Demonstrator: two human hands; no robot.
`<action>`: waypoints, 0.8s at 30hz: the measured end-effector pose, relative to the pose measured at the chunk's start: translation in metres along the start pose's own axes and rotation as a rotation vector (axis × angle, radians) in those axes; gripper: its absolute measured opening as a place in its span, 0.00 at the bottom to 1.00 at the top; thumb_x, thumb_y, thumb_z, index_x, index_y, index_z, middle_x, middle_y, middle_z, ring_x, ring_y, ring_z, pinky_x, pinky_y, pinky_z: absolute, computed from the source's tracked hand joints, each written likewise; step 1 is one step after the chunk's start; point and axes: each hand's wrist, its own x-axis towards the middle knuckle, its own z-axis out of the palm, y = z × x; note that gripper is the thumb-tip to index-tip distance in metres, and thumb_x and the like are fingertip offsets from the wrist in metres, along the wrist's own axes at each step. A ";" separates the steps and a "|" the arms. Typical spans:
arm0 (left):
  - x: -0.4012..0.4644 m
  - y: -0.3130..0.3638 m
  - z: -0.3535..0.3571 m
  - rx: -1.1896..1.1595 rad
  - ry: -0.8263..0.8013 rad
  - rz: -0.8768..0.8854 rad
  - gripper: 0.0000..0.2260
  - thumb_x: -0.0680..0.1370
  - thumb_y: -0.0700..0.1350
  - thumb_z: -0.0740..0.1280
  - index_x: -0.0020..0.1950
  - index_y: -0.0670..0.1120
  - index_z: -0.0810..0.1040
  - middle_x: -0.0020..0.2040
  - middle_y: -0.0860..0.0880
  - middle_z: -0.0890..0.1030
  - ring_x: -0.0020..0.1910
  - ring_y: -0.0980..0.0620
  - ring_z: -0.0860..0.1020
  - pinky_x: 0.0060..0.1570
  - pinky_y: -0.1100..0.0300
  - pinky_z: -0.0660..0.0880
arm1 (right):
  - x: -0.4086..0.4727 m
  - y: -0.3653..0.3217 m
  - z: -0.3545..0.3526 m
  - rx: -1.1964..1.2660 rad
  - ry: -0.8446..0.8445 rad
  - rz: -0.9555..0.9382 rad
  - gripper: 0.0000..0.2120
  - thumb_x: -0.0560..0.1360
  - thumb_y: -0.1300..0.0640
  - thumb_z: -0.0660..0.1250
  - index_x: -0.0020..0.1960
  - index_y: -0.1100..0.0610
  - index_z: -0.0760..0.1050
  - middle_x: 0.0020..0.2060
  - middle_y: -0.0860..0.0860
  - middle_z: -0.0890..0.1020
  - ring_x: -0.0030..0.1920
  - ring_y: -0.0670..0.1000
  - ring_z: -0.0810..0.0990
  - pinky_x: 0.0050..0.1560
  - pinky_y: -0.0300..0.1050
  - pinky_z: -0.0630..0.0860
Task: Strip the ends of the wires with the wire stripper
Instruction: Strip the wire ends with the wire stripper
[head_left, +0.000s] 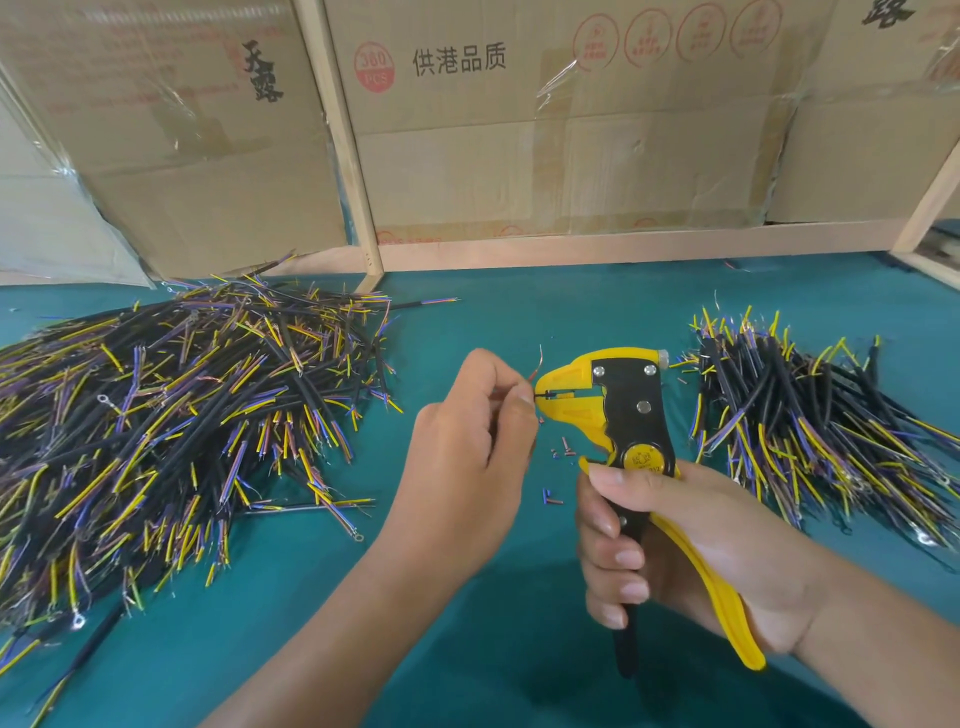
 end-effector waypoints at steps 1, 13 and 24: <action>0.000 0.000 0.000 0.005 0.007 0.009 0.08 0.81 0.50 0.57 0.42 0.51 0.67 0.31 0.45 0.75 0.27 0.50 0.67 0.26 0.61 0.64 | -0.006 -0.008 -0.006 -0.037 -0.072 -0.032 0.17 0.73 0.49 0.72 0.36 0.60 0.73 0.29 0.54 0.66 0.27 0.54 0.67 0.34 0.50 0.73; 0.000 0.004 -0.005 0.062 0.015 0.096 0.07 0.81 0.53 0.52 0.47 0.54 0.66 0.31 0.43 0.71 0.29 0.45 0.68 0.32 0.49 0.65 | -0.007 -0.001 0.011 -0.111 -0.076 0.058 0.24 0.66 0.42 0.80 0.33 0.58 0.70 0.26 0.52 0.63 0.24 0.51 0.63 0.29 0.44 0.69; 0.009 -0.004 -0.027 0.405 -0.163 0.227 0.17 0.82 0.56 0.51 0.39 0.47 0.65 0.26 0.51 0.60 0.27 0.47 0.62 0.27 0.50 0.61 | -0.005 -0.007 0.007 -0.187 0.023 0.080 0.29 0.60 0.35 0.81 0.33 0.56 0.69 0.25 0.50 0.62 0.21 0.48 0.60 0.25 0.37 0.63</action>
